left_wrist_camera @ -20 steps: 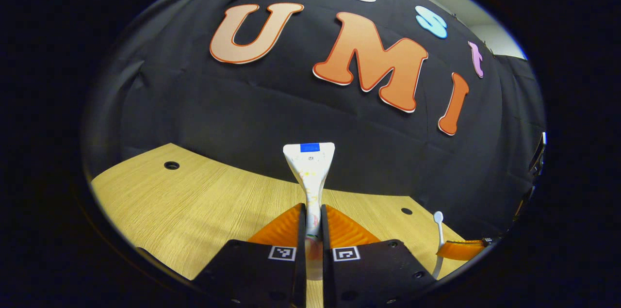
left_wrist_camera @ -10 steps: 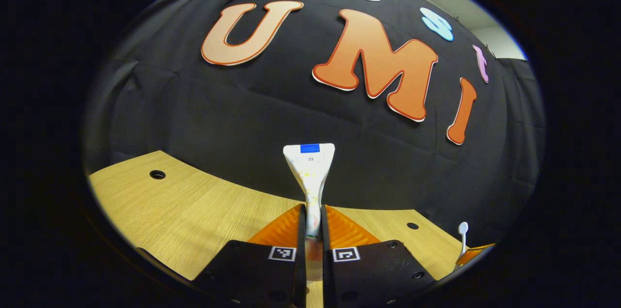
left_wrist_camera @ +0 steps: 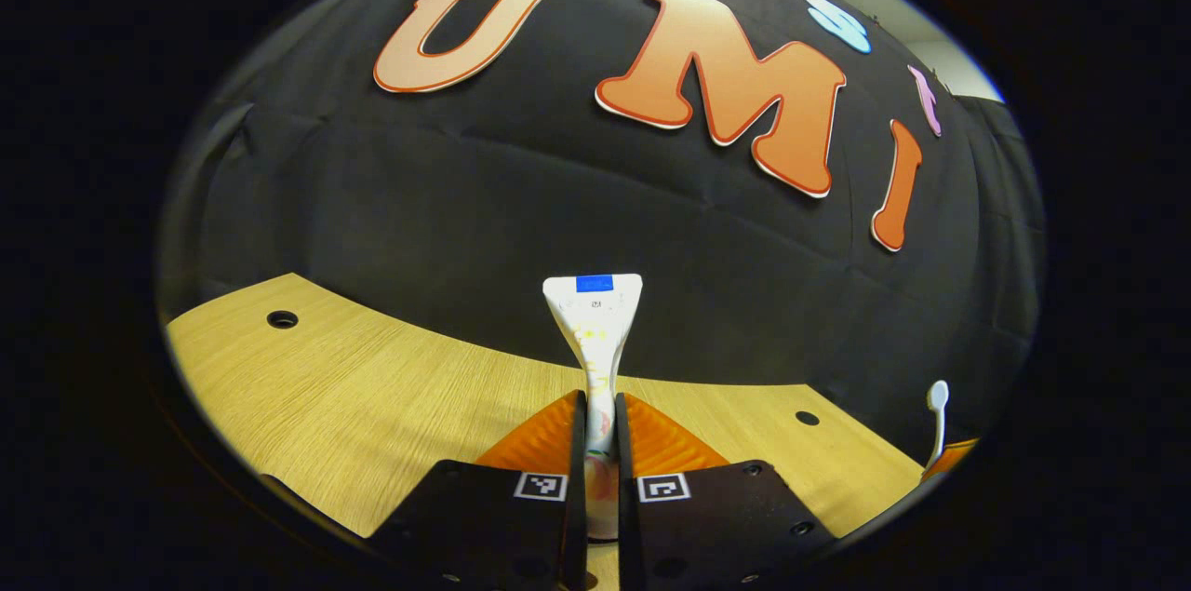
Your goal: Put the toothbrush and toothpaste on the desktop into the cup, then pick up the cup and place it on the coaster on the desktop.
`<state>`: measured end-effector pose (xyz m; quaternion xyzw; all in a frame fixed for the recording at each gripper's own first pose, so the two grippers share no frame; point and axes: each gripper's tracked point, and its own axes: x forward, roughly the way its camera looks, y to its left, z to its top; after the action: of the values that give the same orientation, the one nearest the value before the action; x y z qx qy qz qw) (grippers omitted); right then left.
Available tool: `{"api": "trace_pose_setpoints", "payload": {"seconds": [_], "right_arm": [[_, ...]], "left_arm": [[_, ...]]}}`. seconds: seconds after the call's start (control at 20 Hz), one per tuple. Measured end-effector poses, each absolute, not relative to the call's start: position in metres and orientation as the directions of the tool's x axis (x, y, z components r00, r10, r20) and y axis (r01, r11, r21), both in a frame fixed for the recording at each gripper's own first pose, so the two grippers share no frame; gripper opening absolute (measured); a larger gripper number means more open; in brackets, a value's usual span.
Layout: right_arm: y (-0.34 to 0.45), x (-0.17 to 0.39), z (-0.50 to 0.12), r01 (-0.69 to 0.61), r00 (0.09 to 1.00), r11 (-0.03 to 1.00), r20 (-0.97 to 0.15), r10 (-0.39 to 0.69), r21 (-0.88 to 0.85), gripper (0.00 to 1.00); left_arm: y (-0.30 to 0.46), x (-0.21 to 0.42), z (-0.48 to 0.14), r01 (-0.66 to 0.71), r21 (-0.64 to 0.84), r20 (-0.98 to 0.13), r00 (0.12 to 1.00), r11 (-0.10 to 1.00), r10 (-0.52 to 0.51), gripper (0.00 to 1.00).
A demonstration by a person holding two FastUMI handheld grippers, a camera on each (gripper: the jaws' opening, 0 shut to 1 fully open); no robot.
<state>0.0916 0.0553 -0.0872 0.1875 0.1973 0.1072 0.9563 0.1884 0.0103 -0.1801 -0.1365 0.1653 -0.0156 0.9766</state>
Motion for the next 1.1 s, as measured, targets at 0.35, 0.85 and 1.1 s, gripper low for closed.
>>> {"api": "trace_pose_setpoints", "payload": {"seconds": [0.35, 0.85, 1.1], "right_arm": [[0.058, 0.097, -0.080, -0.130, 0.904, 0.907, -0.327, 0.275, 0.401, 0.02], [0.077, 0.096, -0.070, -0.163, 0.908, 0.907, -0.300, 0.292, 0.388, 0.02], [0.087, 0.105, -0.066, -0.207, 0.907, 0.895, -0.266, 0.327, 0.395, 0.02]], "left_arm": [[0.009, 0.186, -0.206, -0.017, -0.239, -0.397, 0.914, 0.971, -0.082, 0.13], [0.008, 0.160, -0.194, 0.033, -0.241, -0.422, 0.896, 0.970, -0.136, 0.48], [0.026, 0.136, -0.188, 0.025, -0.251, -0.421, 0.897, 0.968, -0.132, 0.96]]}}
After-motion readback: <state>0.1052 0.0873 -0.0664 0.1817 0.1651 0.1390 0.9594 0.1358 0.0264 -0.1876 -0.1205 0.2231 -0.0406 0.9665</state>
